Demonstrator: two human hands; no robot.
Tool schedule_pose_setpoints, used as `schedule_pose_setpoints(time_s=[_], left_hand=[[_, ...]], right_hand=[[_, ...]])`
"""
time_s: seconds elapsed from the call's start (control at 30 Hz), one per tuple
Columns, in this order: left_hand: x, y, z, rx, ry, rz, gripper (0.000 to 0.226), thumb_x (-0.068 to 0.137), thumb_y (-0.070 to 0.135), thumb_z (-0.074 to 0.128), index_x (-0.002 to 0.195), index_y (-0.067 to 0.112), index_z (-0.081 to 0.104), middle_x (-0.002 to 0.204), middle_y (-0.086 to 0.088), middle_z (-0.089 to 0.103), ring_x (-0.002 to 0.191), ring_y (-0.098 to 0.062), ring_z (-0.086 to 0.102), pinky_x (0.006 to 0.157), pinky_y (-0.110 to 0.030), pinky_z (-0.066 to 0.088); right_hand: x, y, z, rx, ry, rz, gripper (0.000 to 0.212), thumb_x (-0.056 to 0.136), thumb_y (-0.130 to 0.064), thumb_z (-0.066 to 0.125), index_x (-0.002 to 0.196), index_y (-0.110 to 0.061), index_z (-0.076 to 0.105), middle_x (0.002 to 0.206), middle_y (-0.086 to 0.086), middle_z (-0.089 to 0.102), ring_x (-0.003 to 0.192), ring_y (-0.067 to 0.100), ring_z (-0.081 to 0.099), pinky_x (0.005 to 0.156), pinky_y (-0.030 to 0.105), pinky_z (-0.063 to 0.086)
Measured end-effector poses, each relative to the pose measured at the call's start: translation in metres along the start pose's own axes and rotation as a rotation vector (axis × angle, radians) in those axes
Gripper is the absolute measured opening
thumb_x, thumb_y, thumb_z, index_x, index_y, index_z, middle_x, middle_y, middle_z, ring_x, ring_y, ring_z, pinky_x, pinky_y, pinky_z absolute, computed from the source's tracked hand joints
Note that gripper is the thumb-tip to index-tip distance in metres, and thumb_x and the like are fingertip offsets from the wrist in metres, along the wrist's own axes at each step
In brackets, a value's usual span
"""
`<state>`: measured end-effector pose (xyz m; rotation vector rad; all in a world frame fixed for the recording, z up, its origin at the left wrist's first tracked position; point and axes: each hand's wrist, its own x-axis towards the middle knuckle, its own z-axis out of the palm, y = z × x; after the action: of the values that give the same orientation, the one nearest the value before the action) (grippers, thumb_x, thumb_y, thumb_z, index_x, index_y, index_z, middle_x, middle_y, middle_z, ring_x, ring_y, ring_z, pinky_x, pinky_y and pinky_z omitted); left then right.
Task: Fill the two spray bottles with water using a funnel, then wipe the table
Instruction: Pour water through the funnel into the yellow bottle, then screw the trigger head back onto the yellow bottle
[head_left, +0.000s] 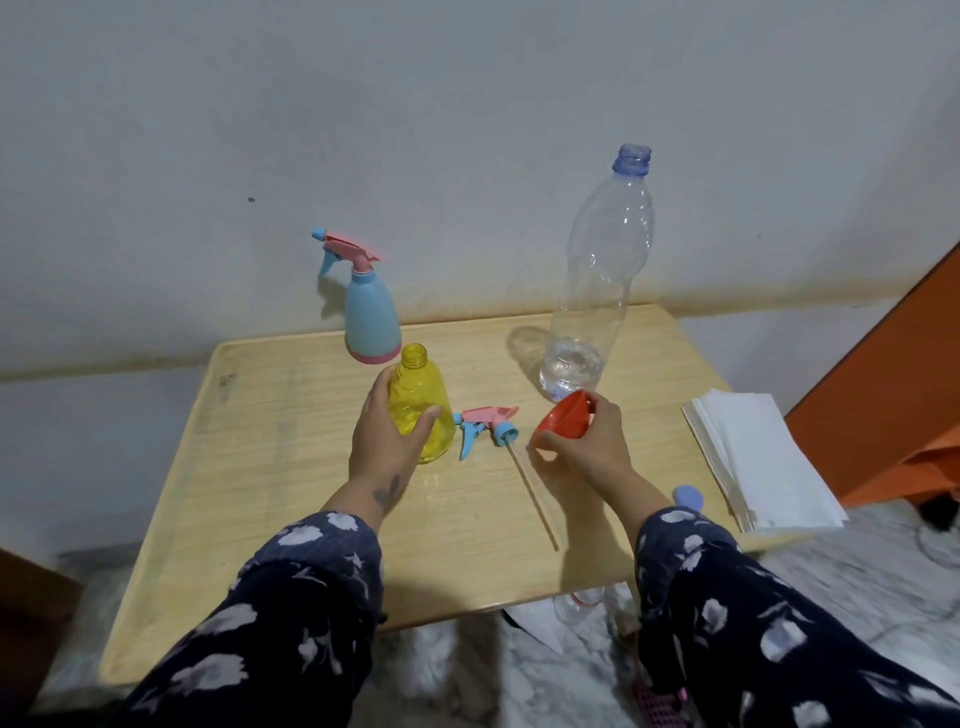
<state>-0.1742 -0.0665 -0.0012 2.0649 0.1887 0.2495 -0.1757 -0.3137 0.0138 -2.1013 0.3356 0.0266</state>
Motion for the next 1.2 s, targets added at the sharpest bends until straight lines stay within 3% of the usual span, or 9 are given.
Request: schedule_pose_setpoints(time_s=[0.2,0.37,0.47,0.57,0.67,0.77,1.0,1.1,1.2], left_hand=[[-0.001,0.001,0.000,-0.015,-0.002,0.005,0.074,0.085,0.044,0.068,0.146,0.032,0.029,0.143,0.004,0.047,0.129,-0.020,0.047,0.106,-0.042,0.043],[-0.001,0.008,0.000,-0.044,-0.001,-0.001,0.074,0.084,0.038,0.072,0.144,0.031,0.031,0.140,0.005,0.048,0.125,-0.019,0.049,0.102,-0.039,0.044],[0.001,0.006,-0.002,-0.063,-0.021,-0.010,0.076,0.082,0.038,0.074,0.144,0.032,0.030,0.141,0.004,0.048,0.127,-0.020,0.049,0.103,-0.045,0.045],[0.002,0.003,-0.005,-0.061,-0.044,-0.020,0.078,0.081,0.041,0.074,0.143,0.035,0.028,0.142,0.003,0.047,0.128,-0.022,0.048,0.103,-0.047,0.045],[0.000,0.003,-0.006,-0.068,-0.065,-0.017,0.078,0.081,0.043,0.073,0.143,0.037,0.026,0.143,0.004,0.046,0.128,-0.022,0.048,0.102,-0.048,0.045],[0.000,0.003,-0.007,-0.073,-0.064,0.004,0.075,0.083,0.043,0.072,0.142,0.038,0.027,0.140,0.006,0.047,0.126,-0.020,0.049,0.101,-0.045,0.046],[0.000,0.006,-0.026,-0.053,0.043,0.036,0.068,0.080,0.042,0.075,0.136,0.043,0.036,0.133,0.010,0.049,0.118,-0.011,0.046,0.090,-0.032,0.043],[0.004,0.007,-0.039,-0.015,0.047,0.038,0.064,0.080,0.040,0.075,0.133,0.044,0.040,0.127,0.008,0.046,0.115,-0.013,0.046,0.086,-0.032,0.043],[0.000,0.010,-0.054,0.015,0.059,0.026,0.061,0.079,0.039,0.076,0.130,0.045,0.042,0.120,0.009,0.043,0.110,-0.012,0.045,0.083,-0.030,0.041]], right_hand=[[0.002,0.012,0.002,-0.053,0.011,-0.003,0.087,0.059,-0.044,0.082,0.133,-0.024,0.041,0.127,-0.001,0.044,0.111,0.020,0.053,0.098,0.049,0.048],[0.002,-0.001,-0.006,-0.301,0.048,-0.056,0.102,0.068,-0.050,0.079,0.147,-0.020,0.022,0.146,0.006,0.027,0.134,0.028,0.032,0.109,0.045,0.034],[0.000,-0.020,-0.005,-0.484,0.121,-0.267,0.082,0.076,-0.049,0.072,0.143,-0.024,0.031,0.142,0.006,0.030,0.130,0.026,0.030,0.105,0.040,0.030],[0.006,-0.039,0.010,-0.680,0.037,-0.448,0.053,0.089,-0.043,0.056,0.138,-0.026,0.042,0.131,0.004,0.050,0.123,0.025,0.040,0.099,0.038,0.033],[0.011,-0.051,0.029,-0.890,-0.157,-0.417,0.049,0.094,-0.043,0.046,0.139,-0.023,0.042,0.124,0.006,0.061,0.121,0.029,0.047,0.099,0.042,0.034],[0.017,-0.053,0.047,-0.998,-0.231,-0.345,0.042,0.096,-0.044,0.041,0.129,-0.019,0.047,0.115,0.007,0.065,0.113,0.030,0.053,0.095,0.041,0.034],[0.031,-0.062,0.069,-0.940,-0.224,-0.235,0.018,0.085,-0.025,0.054,0.100,-0.018,0.060,0.092,0.000,0.064,0.091,0.023,0.061,0.092,0.037,0.042],[0.038,-0.070,0.071,-0.778,-0.220,-0.158,0.019,0.082,-0.023,0.058,0.100,-0.016,0.063,0.088,0.000,0.065,0.083,0.021,0.063,0.079,0.034,0.054],[0.038,-0.087,0.067,-0.598,-0.200,-0.150,0.024,0.083,-0.021,0.060,0.107,-0.015,0.060,0.091,0.002,0.068,0.083,0.020,0.066,0.078,0.037,0.057]])
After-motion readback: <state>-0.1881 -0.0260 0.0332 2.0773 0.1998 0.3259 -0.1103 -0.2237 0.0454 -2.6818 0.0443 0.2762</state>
